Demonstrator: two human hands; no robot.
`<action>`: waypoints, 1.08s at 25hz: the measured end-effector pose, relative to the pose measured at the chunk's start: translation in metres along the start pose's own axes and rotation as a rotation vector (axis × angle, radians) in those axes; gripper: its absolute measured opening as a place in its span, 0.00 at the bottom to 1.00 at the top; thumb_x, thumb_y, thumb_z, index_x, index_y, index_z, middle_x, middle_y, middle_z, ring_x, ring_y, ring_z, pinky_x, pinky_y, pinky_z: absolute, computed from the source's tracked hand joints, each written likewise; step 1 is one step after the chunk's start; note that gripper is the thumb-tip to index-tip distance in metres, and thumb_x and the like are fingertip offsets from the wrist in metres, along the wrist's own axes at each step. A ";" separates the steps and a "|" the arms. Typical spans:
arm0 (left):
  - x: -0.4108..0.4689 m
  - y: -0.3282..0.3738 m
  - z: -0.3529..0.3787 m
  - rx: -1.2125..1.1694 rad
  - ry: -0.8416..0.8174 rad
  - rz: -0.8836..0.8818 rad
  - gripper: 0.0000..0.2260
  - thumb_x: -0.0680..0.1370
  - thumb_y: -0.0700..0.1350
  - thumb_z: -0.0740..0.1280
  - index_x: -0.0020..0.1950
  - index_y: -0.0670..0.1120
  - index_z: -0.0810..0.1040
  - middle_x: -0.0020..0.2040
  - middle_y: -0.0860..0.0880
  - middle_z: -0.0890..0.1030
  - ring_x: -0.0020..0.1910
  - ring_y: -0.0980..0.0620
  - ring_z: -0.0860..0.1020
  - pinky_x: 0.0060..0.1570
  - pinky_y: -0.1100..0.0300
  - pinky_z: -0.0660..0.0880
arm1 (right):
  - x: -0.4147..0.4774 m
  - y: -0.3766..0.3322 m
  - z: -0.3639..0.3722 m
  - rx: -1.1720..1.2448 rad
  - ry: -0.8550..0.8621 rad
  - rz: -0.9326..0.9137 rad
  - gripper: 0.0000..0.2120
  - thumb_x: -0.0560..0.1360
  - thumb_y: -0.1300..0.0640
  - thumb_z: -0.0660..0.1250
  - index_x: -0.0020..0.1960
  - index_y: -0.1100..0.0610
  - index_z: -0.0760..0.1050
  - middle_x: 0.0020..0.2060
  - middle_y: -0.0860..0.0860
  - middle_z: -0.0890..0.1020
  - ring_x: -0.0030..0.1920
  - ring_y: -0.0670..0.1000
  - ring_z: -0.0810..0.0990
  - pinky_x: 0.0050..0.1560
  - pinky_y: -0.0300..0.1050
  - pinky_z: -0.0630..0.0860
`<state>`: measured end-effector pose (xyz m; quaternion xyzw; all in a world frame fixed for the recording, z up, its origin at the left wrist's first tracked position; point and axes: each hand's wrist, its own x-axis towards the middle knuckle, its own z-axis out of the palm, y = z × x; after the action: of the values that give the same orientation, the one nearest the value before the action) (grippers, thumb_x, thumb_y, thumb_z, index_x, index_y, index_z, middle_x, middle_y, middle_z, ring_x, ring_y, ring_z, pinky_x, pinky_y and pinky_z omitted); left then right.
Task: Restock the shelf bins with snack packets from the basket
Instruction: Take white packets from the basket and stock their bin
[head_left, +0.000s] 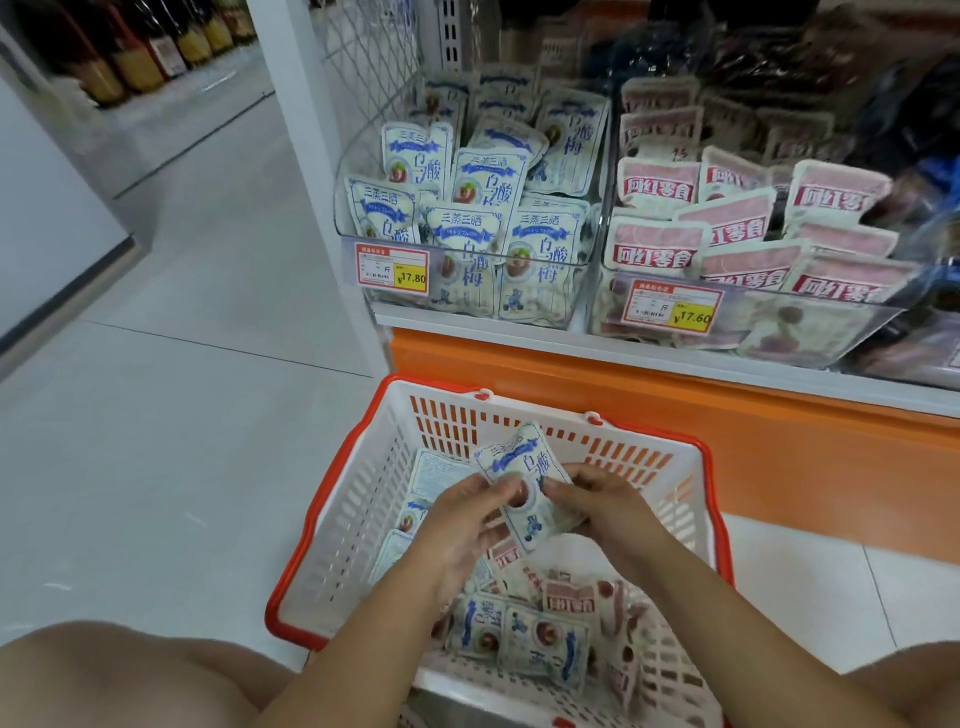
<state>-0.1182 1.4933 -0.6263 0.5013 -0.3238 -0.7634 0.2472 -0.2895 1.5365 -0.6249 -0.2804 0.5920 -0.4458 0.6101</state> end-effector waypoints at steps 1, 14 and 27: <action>-0.006 -0.001 0.004 0.040 -0.015 0.015 0.05 0.76 0.46 0.71 0.50 0.47 0.83 0.52 0.43 0.85 0.51 0.46 0.82 0.56 0.50 0.75 | -0.004 -0.001 0.002 0.013 -0.010 -0.001 0.14 0.69 0.56 0.73 0.50 0.64 0.80 0.45 0.60 0.84 0.43 0.57 0.82 0.48 0.52 0.78; -0.046 0.085 0.029 0.543 -0.075 0.355 0.07 0.76 0.51 0.71 0.53 0.54 0.82 0.45 0.55 0.85 0.45 0.56 0.82 0.46 0.59 0.76 | -0.040 -0.118 0.011 -0.339 -0.053 -0.230 0.08 0.76 0.57 0.71 0.55 0.54 0.79 0.44 0.49 0.86 0.40 0.48 0.84 0.40 0.42 0.77; 0.010 0.288 0.054 1.523 0.327 1.115 0.20 0.82 0.49 0.60 0.75 0.49 0.66 0.72 0.49 0.71 0.70 0.49 0.68 0.67 0.55 0.66 | 0.049 -0.309 -0.003 -0.491 0.560 -0.623 0.18 0.69 0.53 0.77 0.55 0.59 0.79 0.46 0.54 0.85 0.42 0.54 0.83 0.47 0.51 0.79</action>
<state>-0.1565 1.3072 -0.4032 0.4016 -0.8868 -0.0407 0.2249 -0.3628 1.3568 -0.3793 -0.4492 0.7090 -0.5129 0.1804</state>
